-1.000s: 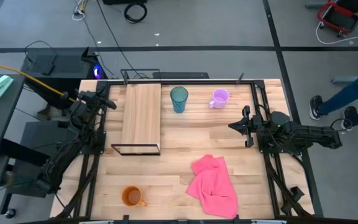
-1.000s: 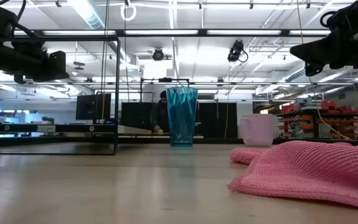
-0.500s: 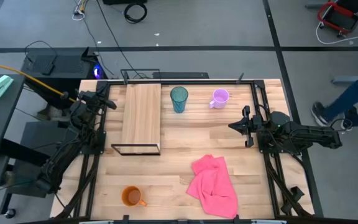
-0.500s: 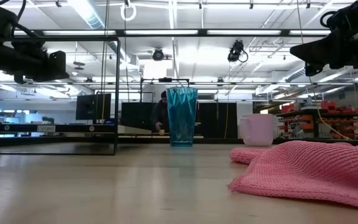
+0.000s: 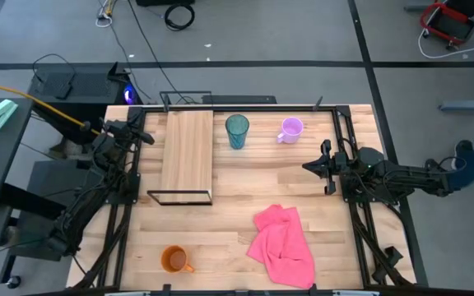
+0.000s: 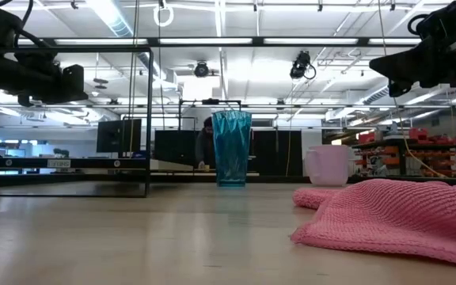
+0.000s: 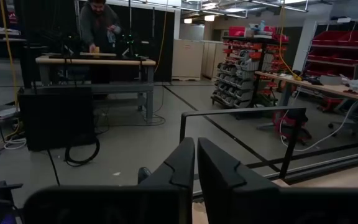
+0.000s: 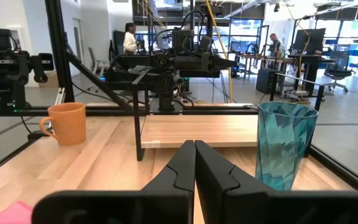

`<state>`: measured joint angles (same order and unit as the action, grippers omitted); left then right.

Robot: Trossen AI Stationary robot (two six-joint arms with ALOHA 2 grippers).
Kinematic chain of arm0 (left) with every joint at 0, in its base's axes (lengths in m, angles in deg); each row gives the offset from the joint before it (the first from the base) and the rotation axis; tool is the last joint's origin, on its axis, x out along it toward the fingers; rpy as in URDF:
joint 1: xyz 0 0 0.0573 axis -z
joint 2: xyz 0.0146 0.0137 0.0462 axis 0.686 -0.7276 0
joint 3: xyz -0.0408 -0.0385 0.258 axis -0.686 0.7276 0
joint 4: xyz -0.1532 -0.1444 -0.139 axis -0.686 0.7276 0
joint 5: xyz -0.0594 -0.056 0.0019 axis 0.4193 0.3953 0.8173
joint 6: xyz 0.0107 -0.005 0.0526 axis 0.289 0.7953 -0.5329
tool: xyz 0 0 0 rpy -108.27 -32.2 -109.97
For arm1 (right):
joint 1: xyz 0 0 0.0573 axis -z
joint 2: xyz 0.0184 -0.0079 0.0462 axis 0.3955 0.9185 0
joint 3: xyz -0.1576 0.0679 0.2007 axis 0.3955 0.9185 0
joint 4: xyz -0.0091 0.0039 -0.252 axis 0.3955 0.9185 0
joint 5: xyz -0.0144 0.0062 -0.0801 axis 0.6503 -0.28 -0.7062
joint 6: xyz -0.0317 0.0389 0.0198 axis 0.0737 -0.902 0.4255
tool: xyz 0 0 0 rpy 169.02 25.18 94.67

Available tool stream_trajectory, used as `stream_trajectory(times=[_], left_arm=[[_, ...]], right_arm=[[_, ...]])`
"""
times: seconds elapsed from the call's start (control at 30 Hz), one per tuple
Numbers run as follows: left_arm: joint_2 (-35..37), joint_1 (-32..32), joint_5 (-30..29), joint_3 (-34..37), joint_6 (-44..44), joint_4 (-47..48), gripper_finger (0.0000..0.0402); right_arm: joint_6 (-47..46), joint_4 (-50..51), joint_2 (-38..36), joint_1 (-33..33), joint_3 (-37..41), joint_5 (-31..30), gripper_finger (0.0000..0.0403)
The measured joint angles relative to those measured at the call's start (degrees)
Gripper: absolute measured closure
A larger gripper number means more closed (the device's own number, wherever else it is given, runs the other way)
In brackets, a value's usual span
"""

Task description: Stack small to large cups/mugs on shelf

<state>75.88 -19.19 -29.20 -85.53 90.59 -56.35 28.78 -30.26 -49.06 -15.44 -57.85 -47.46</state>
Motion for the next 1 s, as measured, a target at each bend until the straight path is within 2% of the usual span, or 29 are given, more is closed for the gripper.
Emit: stream_trajectory(times=[0.33, 0.67, 0.73, 0.83, 0.93, 1.0], left_arm=[[-0.02, 0.00, -0.01, 0.02, -0.02, -0.02, 0.0366], [-0.02, -0.02, 0.01, 0.00, 2.21, -0.57, 0.0376], [0.00, -0.02, 0.03, 0.00, 8.71, -0.55, 0.0376], [-0.01, 0.00, 0.58, 0.00, 25.81, -0.37, 0.0371], [0.00, 0.02, 5.26, 0.00, 43.84, -0.33, 0.0367], [0.00, 0.10, 9.08, 0.00, 51.45, -0.33, 0.0366]], right_arm=[[0.00, 0.00, 0.00, -0.02, -0.01, -0.02, 0.0389], [0.00, 0.00, 0.00, -0.01, 0.01, -0.02, 0.0389], [0.00, 0.00, 0.00, 0.00, 0.01, -0.01, 0.0389], [0.00, -0.02, 0.00, 0.00, -0.01, -0.02, 0.0389], [0.00, -0.01, 0.00, 0.00, 0.01, -0.02, 0.0389], [0.00, -0.02, 0.00, 0.00, 0.01, -0.02, 0.0389]])
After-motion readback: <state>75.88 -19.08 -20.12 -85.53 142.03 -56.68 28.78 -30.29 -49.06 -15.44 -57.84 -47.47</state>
